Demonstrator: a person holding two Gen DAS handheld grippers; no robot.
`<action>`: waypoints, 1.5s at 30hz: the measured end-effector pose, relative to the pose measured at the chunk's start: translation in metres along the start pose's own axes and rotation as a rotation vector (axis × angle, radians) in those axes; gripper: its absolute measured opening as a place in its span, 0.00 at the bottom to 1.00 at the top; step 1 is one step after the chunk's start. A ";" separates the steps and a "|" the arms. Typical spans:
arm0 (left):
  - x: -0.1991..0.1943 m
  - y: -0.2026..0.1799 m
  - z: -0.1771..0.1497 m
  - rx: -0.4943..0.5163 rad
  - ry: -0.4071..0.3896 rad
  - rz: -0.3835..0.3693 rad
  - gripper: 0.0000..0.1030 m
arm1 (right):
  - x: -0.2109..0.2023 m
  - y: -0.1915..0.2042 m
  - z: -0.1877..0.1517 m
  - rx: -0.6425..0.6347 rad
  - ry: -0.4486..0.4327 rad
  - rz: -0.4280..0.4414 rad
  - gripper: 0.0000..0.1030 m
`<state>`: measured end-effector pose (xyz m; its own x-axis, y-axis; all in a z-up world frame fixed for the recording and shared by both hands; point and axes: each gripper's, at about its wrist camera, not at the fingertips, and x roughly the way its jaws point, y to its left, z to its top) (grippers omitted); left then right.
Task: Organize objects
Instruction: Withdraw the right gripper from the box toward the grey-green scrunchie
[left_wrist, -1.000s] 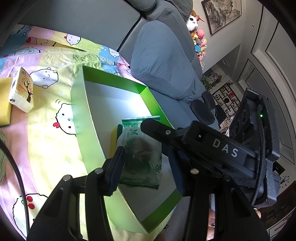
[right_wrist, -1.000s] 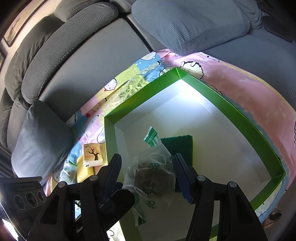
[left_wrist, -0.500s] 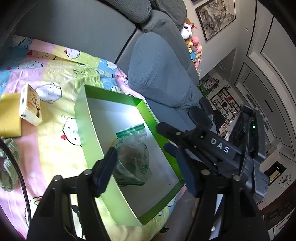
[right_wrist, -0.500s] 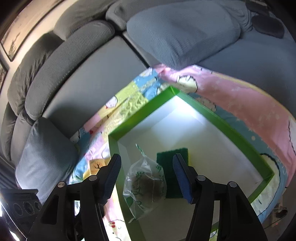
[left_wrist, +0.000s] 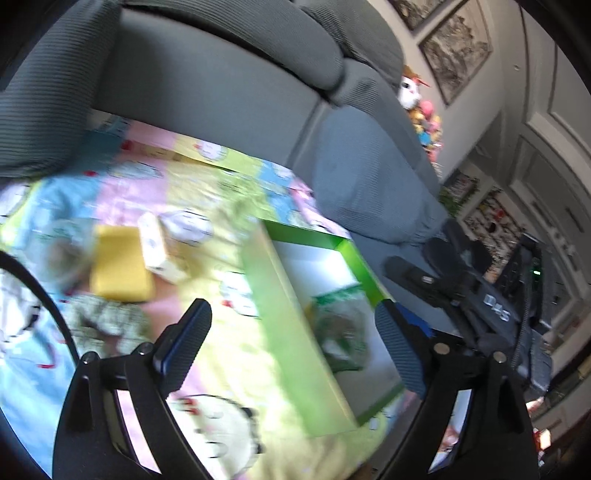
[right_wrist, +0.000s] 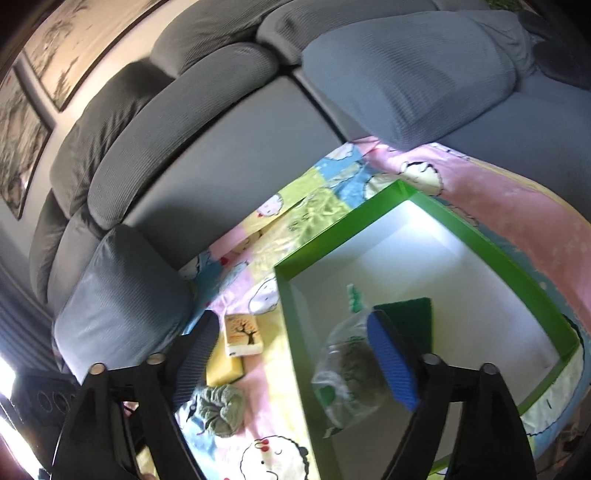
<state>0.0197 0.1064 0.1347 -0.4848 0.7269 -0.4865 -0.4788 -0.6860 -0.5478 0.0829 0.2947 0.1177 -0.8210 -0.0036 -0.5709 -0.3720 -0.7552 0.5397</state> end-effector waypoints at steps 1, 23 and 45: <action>-0.003 0.005 0.001 -0.003 -0.002 0.026 0.87 | 0.002 0.003 -0.001 -0.008 0.005 0.006 0.85; -0.043 0.134 0.005 -0.243 0.081 0.428 0.87 | 0.074 0.099 -0.055 -0.240 0.240 0.103 0.92; -0.020 0.167 -0.009 -0.319 0.200 0.508 0.86 | 0.140 0.131 -0.092 -0.439 0.386 -0.005 0.83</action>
<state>-0.0441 -0.0223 0.0467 -0.4332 0.3264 -0.8401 0.0317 -0.9260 -0.3761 -0.0407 0.1354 0.0515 -0.5723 -0.1759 -0.8010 -0.0930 -0.9565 0.2766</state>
